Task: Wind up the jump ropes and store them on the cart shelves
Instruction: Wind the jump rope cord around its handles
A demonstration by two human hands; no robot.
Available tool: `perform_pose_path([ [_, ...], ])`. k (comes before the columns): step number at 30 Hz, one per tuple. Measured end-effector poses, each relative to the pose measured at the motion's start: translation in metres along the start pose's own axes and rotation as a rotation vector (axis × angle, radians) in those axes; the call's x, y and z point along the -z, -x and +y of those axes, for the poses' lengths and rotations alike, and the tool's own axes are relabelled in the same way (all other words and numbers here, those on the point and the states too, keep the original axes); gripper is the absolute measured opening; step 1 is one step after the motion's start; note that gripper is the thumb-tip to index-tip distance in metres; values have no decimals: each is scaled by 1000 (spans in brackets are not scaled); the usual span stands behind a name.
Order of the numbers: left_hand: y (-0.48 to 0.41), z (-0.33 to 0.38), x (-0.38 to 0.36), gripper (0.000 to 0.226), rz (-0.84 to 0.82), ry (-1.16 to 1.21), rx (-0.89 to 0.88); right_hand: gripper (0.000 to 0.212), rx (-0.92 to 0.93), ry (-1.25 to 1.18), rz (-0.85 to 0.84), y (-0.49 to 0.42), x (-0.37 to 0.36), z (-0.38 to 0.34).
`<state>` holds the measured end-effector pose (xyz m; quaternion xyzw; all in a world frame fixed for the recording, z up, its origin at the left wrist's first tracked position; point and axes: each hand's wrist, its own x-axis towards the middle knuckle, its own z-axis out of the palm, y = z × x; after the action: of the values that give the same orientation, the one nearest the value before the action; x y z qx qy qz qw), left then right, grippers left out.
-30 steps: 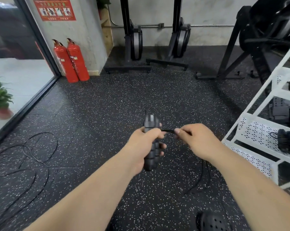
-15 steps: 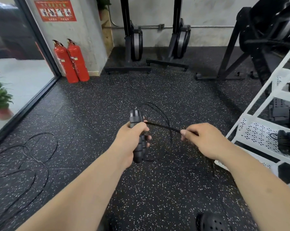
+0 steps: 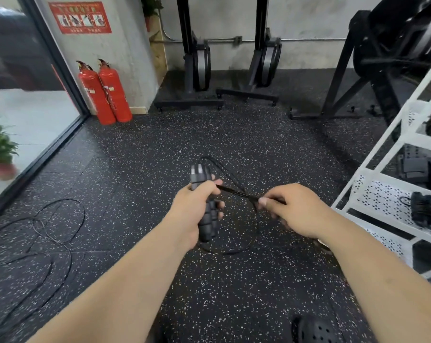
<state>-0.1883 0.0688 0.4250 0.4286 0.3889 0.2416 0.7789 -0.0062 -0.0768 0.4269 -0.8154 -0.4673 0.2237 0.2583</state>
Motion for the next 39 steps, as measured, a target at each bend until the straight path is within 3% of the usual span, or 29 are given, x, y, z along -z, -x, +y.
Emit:
perform_pose_path([
  [4, 1, -3, 0, 32, 1, -25, 1, 25, -1, 47, 83, -1, 6, 5],
  [10, 24, -31, -26, 34, -212, -127, 118, 21, 44, 124, 82, -5, -19, -10],
  [15, 13, -19, -19, 34, -95, -25, 88, 4, 15, 73, -60, 0, -14, -14],
  [19, 1, -5, -2, 37, -2, 0, 33, 12, -1, 27, -62, 3, -5, -11],
  [23, 6, -15, -6, 48, -114, -18, 56, 17, 16, 59, -48, 2, -10, -16],
  [26, 17, -26, -16, 41, -234, -73, 121, 10, 18, 100, -65, 1, -17, -19],
  [31, 9, -19, -13, 30, -111, -126, 102, 10, -6, 99, -37, -1, -14, -14],
  [34, -1, -9, 2, 24, -79, -409, 31, 22, -25, 7, 53, -4, -9, -6],
  [39, 0, -3, 16, 16, 10, -1079, -233, 45, -60, 140, 110, -5, -3, 2],
])
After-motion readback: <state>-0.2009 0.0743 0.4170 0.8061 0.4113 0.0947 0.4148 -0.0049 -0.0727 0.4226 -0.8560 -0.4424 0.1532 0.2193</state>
